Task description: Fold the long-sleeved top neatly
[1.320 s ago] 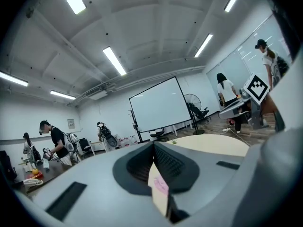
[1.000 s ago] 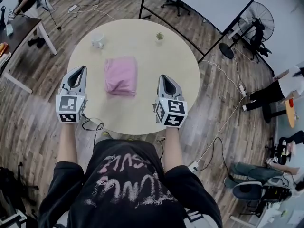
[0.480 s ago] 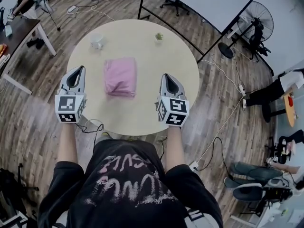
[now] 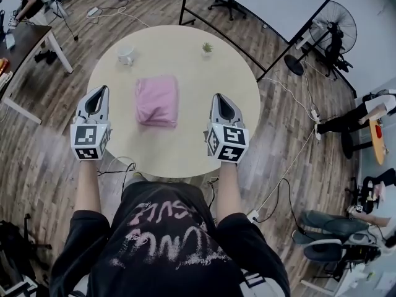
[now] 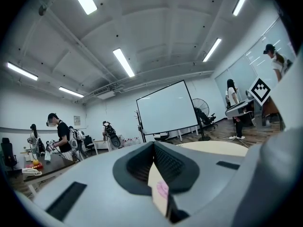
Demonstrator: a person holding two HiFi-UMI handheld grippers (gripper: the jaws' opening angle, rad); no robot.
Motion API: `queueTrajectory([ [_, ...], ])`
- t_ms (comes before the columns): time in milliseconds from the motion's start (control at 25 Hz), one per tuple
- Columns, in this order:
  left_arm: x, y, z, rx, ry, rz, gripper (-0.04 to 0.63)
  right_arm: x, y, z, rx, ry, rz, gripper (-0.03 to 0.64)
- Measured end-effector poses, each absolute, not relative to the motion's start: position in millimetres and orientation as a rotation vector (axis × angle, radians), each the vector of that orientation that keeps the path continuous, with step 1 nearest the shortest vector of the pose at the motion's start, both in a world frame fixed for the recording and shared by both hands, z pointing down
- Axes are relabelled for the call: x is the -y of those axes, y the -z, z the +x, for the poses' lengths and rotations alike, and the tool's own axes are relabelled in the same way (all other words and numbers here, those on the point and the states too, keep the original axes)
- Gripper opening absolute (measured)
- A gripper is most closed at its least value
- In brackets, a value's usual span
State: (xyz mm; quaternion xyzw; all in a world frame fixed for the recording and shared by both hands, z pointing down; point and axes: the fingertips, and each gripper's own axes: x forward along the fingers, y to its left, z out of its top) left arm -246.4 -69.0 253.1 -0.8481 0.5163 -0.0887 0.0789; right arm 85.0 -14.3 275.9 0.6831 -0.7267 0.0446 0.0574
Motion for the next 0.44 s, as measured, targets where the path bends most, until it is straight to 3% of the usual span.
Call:
queueTrajectory([
  [440,73.1,-251.3,-251.2,-1.573,0.242,-2.530,0.011,16.4,-272.0,94.5,2.187,-0.124,2.095,0.002],
])
